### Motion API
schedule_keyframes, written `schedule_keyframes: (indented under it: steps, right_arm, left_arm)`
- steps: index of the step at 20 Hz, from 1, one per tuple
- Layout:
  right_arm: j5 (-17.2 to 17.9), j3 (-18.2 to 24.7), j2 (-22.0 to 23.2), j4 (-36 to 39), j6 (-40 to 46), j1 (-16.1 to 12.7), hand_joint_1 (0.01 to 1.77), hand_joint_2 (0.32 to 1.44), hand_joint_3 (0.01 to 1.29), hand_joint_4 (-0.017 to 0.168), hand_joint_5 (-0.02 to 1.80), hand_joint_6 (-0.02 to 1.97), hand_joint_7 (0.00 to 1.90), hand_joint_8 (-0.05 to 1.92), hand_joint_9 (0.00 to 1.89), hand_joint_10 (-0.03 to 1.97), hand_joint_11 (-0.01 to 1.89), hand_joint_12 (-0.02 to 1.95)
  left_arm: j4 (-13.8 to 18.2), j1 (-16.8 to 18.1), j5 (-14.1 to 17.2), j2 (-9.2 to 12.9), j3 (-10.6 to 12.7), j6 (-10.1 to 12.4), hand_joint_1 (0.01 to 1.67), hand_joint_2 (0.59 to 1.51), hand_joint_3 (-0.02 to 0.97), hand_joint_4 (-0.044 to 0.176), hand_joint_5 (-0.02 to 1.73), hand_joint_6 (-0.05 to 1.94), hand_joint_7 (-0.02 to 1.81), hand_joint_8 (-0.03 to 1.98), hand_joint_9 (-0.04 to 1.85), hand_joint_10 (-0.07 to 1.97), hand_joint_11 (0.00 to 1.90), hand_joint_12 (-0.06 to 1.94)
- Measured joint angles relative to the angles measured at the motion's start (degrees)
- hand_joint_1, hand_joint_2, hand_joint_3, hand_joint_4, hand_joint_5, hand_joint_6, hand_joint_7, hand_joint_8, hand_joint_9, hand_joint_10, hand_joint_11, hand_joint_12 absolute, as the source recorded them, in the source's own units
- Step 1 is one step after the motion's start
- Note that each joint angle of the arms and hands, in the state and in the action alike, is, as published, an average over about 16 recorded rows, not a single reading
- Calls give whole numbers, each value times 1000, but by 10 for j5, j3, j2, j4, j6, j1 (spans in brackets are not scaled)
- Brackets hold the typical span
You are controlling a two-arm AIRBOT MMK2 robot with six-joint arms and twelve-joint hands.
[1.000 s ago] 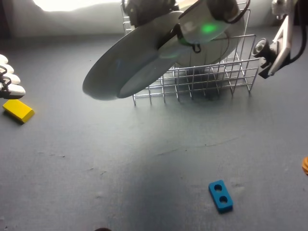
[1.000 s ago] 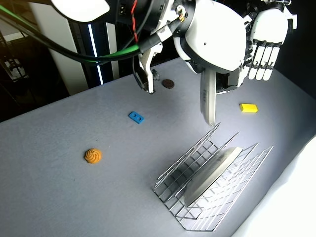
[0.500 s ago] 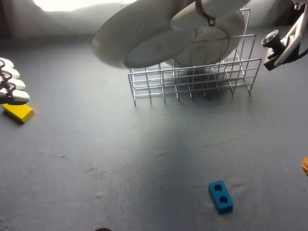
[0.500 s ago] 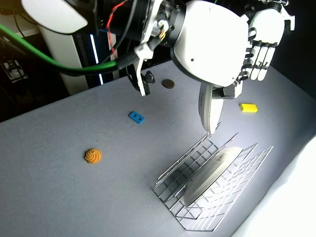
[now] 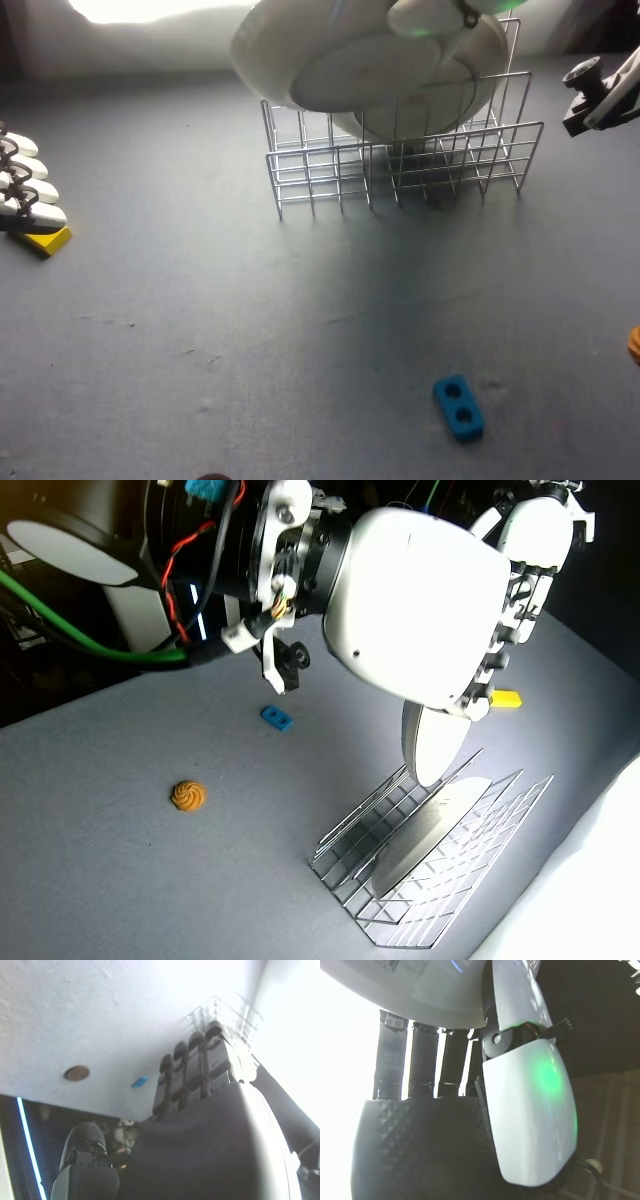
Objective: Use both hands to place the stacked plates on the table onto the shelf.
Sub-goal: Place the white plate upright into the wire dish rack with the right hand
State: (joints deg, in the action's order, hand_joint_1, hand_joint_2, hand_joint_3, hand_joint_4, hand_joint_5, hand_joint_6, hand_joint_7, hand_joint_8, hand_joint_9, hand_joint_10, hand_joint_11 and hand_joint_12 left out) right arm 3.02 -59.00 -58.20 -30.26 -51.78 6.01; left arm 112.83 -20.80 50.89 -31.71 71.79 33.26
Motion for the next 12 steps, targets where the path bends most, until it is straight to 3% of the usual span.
schedule_keyframes:
  steps: [12]
  right_arm:
    - [4,-48,-24,-11,-3,31,1385,984,15,-8,981,709,1129,684,1032,1029,789,1106]
  left_arm:
    - [5,5,8,-2,-7,4,20,1108,17,-1,113,6,150,13,100,6,24,20]
